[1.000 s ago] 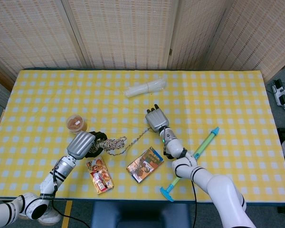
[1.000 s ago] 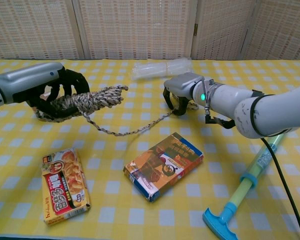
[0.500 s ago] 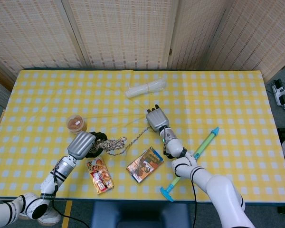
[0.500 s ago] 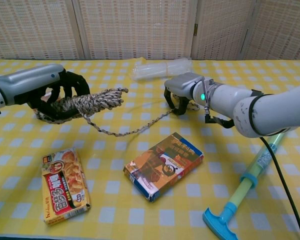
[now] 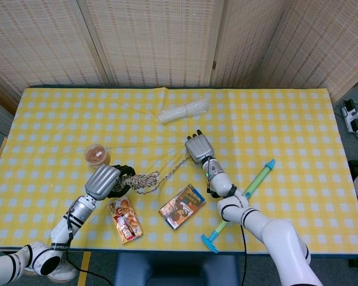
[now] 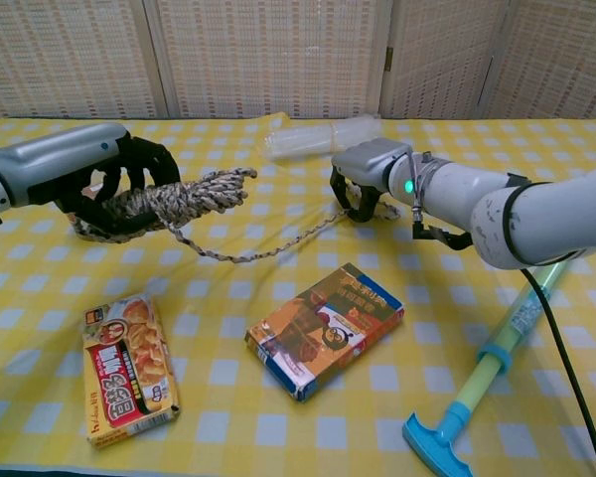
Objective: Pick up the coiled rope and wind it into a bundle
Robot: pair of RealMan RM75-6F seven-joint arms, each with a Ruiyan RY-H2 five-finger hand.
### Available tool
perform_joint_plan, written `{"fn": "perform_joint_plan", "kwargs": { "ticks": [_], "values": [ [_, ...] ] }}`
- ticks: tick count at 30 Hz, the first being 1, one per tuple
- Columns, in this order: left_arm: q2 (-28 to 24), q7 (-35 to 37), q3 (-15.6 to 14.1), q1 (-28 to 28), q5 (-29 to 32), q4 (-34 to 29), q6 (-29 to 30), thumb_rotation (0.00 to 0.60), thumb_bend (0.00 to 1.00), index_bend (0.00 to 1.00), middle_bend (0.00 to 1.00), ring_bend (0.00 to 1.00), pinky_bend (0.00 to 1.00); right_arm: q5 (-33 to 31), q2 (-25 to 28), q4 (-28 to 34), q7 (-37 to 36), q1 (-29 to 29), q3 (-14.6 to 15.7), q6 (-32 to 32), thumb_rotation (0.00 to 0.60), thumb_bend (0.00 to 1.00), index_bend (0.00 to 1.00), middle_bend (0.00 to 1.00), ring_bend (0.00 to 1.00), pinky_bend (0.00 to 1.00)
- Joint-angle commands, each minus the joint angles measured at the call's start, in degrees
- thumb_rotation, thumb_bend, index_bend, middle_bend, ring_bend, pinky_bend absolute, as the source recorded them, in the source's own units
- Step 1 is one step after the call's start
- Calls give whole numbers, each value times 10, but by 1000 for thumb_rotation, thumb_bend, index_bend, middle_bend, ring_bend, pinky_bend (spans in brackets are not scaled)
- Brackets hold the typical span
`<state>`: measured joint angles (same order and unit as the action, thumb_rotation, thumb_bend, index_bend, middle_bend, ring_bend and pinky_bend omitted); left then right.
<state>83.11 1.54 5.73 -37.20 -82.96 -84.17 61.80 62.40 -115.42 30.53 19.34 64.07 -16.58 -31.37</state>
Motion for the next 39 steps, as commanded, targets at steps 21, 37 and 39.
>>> {"fn": "perform_joint_plan", "kwargs": {
  "ticks": [21,37,39],
  "values": [
    [-15,84,45,-40,-40,-69,12,600,670,683,694,640,715,11,197,346,-2,-106,-22,-195,600,546,742,483,458,255],
    [29,-204,73,-122,132,-147,-96,600,669,675,694,640,715,-95,277,580,40,-125,-77,-260,600,569,761,547,552,421],
    [44,-253,77,-133,178,-146,-93,600,669,675,694,641,715,-105,281,601,38,-124,-82,-265,600,572,761,547,552,424]
  ]
}}
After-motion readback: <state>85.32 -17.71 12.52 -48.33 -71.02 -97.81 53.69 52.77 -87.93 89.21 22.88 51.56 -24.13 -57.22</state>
